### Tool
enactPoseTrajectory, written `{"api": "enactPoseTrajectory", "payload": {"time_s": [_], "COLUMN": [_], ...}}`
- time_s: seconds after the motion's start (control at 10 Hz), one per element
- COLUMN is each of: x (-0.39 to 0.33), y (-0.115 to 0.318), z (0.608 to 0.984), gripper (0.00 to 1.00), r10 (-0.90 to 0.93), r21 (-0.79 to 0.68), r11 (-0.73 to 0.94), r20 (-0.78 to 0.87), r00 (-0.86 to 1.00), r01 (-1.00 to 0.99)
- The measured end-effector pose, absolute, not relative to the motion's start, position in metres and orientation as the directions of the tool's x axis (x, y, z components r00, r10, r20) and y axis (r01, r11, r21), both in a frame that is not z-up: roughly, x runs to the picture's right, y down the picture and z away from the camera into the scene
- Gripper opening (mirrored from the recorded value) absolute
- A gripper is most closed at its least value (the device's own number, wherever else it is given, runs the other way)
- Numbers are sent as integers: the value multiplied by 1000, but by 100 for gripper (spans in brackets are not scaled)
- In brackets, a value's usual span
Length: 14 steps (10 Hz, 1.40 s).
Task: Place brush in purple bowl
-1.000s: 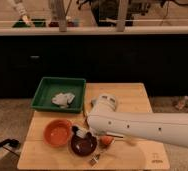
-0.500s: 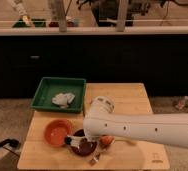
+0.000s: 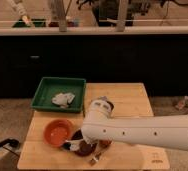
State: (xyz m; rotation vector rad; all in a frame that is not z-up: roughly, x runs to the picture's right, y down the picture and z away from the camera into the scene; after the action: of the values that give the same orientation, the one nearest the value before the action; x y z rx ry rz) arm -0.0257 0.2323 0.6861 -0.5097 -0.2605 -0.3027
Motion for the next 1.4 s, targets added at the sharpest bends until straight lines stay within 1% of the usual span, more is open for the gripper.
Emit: {"api": "enactPoseTrajectory", "payload": {"time_s": [0.2,0.7,1.1,1.4], "x": [-33,-49,-58,-58], "y": [235,242,244,245], "z": [687,684,686,692], "gripper": [0,0,0,0], "r10": [-249,-253,-314,-341], "r21": [-424,-418,-394,-395], "r11": [811,778,746,732], "r20": [374,474,503,494], "r00": [893,843,806,800], "r01": [404,469,536,556]}}
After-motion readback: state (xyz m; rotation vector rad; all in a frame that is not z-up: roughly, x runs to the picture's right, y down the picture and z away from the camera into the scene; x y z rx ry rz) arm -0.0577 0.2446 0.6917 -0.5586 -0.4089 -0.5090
